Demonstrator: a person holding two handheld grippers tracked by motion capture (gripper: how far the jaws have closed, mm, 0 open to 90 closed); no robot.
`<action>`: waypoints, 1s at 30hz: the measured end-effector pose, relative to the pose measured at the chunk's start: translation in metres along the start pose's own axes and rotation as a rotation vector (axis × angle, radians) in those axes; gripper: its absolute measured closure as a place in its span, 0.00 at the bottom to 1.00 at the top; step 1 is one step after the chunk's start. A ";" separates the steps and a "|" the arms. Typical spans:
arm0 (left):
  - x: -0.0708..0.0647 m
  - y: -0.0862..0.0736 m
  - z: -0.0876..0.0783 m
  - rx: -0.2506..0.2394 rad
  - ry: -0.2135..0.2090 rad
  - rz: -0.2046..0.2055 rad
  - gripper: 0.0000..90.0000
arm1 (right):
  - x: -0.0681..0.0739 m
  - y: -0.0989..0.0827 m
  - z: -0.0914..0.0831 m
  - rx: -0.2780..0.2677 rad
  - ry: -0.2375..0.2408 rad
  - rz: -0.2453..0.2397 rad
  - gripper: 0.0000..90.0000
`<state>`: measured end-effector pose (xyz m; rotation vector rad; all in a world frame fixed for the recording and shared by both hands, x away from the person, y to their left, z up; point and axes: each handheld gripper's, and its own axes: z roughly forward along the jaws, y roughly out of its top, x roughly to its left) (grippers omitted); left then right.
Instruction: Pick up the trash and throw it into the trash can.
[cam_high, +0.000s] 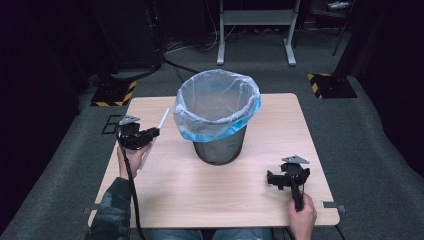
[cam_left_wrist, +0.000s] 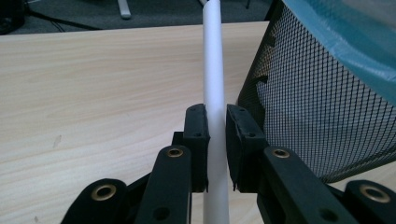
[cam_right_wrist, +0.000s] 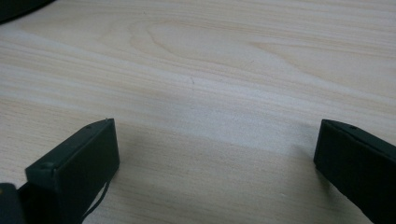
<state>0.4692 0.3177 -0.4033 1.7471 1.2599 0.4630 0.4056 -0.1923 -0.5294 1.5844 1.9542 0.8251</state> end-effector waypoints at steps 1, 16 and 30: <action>0.000 0.002 -0.001 -0.002 -0.001 0.002 0.88 | 0.000 0.000 0.000 0.000 0.000 0.000 0.00; -0.005 0.031 -0.011 -0.056 0.001 0.034 0.88 | 0.000 0.000 0.000 -0.003 -0.001 0.003 0.00; -0.015 0.055 -0.019 -0.093 -0.011 0.062 0.88 | 0.000 0.000 0.000 0.000 0.000 0.000 0.00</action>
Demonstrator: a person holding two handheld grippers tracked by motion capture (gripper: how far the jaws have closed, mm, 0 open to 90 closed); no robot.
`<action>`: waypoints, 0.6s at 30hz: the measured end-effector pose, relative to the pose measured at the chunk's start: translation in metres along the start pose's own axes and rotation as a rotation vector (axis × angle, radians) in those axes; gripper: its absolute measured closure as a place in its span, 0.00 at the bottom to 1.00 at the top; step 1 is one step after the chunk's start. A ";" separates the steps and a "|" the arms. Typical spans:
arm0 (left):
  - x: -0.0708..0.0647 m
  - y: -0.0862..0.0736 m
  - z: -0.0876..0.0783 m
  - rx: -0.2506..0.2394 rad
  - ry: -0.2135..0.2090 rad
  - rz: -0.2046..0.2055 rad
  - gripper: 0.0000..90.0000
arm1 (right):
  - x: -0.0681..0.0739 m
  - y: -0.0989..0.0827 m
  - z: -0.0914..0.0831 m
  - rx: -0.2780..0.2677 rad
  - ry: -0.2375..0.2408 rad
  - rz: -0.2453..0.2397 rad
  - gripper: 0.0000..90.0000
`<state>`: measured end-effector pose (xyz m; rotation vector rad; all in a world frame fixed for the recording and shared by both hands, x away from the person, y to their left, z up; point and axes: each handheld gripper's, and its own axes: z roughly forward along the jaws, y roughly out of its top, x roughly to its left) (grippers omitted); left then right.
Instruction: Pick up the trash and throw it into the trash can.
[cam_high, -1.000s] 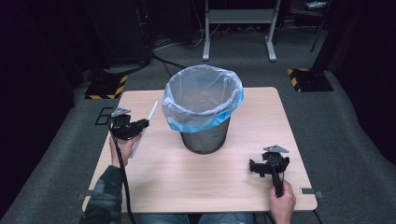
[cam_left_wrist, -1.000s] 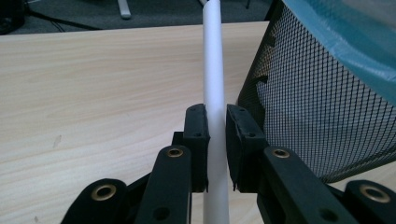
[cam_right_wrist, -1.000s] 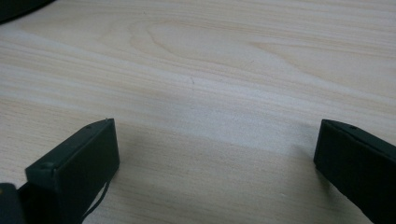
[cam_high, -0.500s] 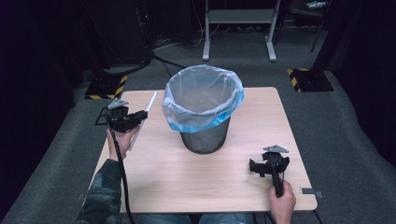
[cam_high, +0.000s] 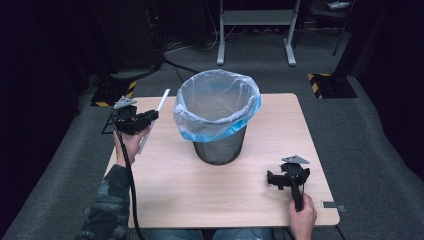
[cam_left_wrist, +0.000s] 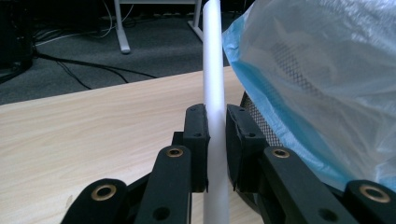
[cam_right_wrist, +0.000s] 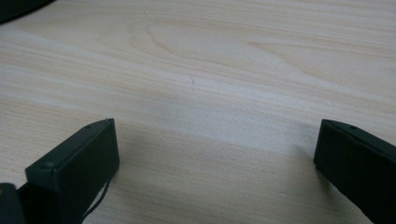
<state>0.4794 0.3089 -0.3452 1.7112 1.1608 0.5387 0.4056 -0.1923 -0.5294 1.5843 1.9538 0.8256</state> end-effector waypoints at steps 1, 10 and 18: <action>-0.001 0.002 0.000 0.000 -0.001 0.001 0.88 | 0.000 0.000 0.000 0.000 0.000 0.001 0.00; -0.008 0.018 0.001 -0.024 -0.010 0.022 0.88 | 0.000 0.000 0.000 0.000 0.000 0.000 0.00; -0.016 0.032 0.003 -0.041 -0.029 0.041 0.88 | 0.000 0.000 0.000 0.000 0.000 0.000 0.00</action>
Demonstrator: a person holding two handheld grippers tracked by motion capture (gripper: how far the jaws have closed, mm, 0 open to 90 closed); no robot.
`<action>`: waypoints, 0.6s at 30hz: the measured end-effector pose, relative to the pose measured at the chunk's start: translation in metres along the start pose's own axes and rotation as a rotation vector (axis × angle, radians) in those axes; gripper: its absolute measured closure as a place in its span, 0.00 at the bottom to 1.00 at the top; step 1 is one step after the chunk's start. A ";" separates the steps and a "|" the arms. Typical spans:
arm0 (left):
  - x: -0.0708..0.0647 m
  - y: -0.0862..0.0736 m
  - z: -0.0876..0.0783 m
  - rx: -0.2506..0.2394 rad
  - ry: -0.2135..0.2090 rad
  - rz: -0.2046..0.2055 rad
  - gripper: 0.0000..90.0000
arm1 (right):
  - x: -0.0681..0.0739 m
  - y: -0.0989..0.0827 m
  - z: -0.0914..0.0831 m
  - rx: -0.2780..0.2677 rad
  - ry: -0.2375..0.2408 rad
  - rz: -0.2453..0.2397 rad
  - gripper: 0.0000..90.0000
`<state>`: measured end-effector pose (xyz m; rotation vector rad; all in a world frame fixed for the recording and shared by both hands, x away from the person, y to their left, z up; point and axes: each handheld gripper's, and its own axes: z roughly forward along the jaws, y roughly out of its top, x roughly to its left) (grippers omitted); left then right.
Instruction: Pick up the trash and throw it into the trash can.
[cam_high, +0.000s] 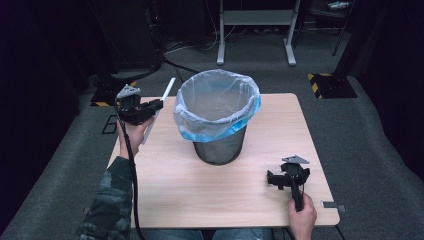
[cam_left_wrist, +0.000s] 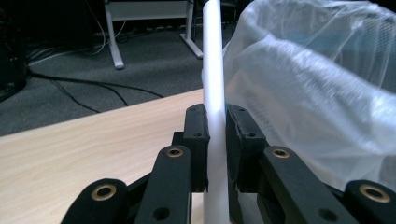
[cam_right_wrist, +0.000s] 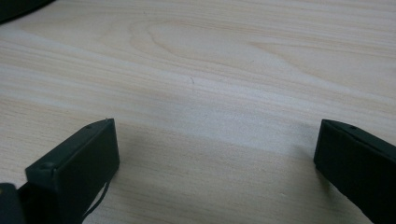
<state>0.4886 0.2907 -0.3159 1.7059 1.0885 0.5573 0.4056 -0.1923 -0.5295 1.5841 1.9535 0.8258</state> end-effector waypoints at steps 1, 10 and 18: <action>-0.002 0.002 0.001 -0.001 -0.002 0.006 0.88 | 0.000 0.000 0.000 0.001 0.000 0.000 0.00; -0.015 0.020 0.005 -0.023 -0.028 0.039 0.88 | 0.000 0.000 0.000 -0.002 0.000 0.000 0.00; -0.027 0.039 0.009 -0.045 -0.051 0.063 0.88 | 0.000 0.000 0.000 0.001 0.001 0.002 0.00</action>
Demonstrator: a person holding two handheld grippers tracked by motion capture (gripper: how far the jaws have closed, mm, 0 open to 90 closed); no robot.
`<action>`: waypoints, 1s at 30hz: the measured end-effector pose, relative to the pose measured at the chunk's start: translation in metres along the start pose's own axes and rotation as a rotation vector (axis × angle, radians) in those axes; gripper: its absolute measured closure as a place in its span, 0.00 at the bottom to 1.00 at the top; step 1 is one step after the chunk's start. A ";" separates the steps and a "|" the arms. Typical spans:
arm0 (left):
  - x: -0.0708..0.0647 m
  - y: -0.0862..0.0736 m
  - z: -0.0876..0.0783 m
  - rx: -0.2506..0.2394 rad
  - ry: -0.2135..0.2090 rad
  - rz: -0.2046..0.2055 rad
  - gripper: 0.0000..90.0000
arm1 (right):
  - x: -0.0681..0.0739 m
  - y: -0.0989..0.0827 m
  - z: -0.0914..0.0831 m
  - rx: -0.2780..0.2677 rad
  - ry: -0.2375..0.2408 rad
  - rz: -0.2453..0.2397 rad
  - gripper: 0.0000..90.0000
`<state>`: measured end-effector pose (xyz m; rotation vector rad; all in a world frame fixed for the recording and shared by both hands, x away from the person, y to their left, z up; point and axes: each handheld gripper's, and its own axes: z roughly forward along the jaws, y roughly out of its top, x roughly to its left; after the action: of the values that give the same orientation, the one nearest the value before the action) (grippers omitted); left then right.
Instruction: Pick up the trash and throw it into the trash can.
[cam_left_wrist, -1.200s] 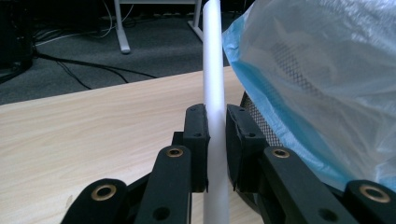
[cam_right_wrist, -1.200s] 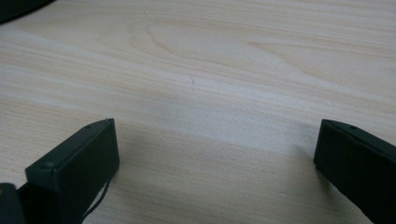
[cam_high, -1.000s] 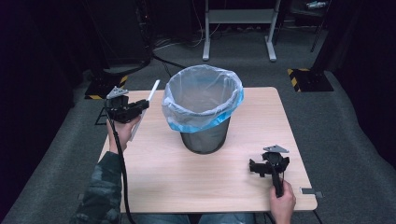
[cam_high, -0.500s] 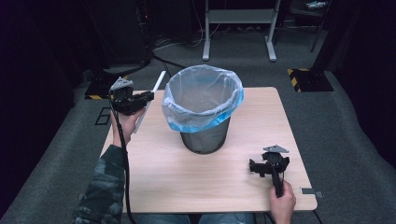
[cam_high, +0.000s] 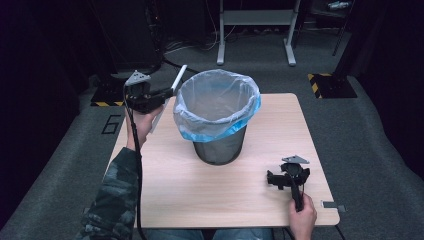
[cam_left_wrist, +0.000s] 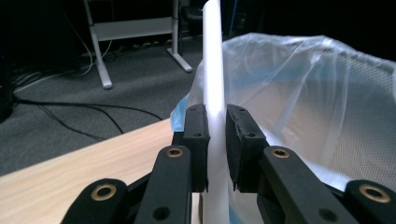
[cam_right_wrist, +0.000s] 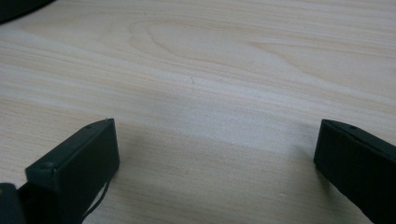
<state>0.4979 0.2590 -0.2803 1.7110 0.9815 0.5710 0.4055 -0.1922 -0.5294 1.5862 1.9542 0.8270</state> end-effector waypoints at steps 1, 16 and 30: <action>-0.001 0.003 0.001 -0.003 -0.003 0.004 0.88 | 0.000 0.000 0.000 0.000 -0.001 -0.001 0.00; -0.025 0.039 0.011 -0.030 -0.041 0.072 0.88 | 0.000 0.000 0.000 0.000 -0.001 -0.002 0.00; -0.044 0.060 0.025 -0.043 -0.081 0.100 0.88 | 0.000 0.000 0.000 0.001 -0.002 0.000 0.00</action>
<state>0.5133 0.2013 -0.2300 1.7389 0.8242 0.5788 0.4055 -0.1922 -0.5294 1.5871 1.9534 0.8249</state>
